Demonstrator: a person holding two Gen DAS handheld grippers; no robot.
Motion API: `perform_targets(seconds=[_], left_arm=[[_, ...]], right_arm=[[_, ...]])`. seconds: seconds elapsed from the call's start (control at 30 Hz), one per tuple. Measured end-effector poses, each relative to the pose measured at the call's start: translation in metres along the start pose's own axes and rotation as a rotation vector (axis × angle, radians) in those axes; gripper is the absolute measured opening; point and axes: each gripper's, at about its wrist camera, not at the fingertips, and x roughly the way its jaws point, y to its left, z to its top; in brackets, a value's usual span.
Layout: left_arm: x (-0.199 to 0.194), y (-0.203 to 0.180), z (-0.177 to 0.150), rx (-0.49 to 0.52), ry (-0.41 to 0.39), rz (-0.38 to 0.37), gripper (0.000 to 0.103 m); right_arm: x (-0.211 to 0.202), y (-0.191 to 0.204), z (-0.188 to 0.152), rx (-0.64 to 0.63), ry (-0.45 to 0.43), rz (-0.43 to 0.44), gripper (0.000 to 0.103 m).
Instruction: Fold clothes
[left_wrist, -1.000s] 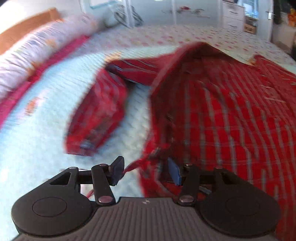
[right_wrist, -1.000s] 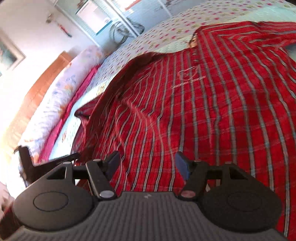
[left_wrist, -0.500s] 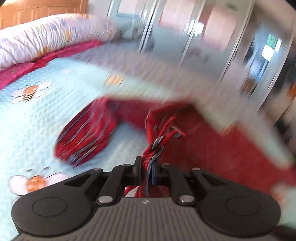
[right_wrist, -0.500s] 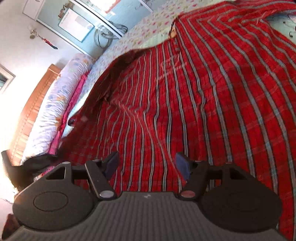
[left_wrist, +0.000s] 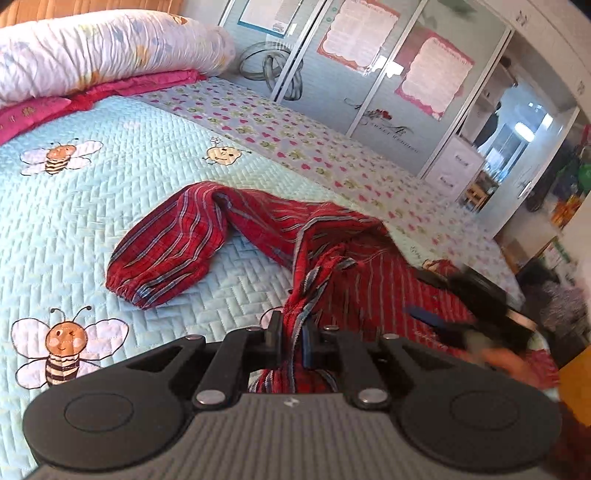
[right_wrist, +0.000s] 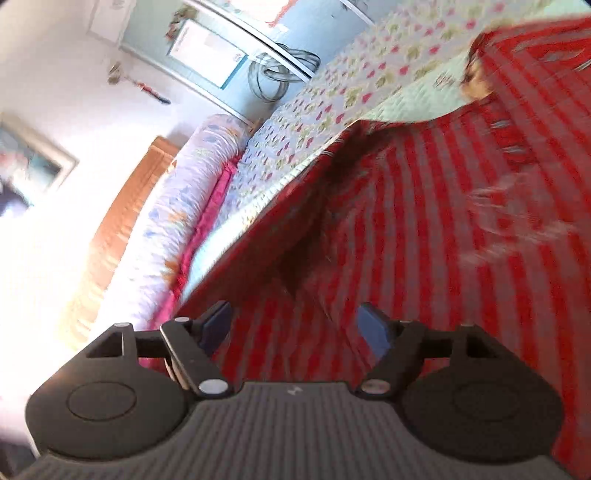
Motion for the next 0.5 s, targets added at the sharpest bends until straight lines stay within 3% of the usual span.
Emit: perform_targets(seconds=[0.13,0.23,0.37,0.43,0.5], left_arm=[[0.002,0.007,0.007,-0.025,0.015,-0.052,0.009],[0.003,0.012,0.013,-0.024,0.022,-0.072,0.009],[0.007,0.022,0.017,-0.032,0.026,-0.091,0.009],[0.011,0.027,0.016,-0.044,0.032,-0.097,0.009],[0.014,0.031,0.016,-0.053,0.037,-0.099,0.009]], right_arm=[[0.07,-0.001,0.023,0.126,0.009,-0.018,0.077],[0.1,-0.006,0.032,0.229,-0.054,-0.096,0.077],[0.12,0.005,0.042,0.057,-0.122,-0.248,0.076],[0.131,0.004,0.045,0.02,-0.088,-0.206,0.066],[0.14,0.003,0.045,0.037,-0.052,-0.173,0.049]])
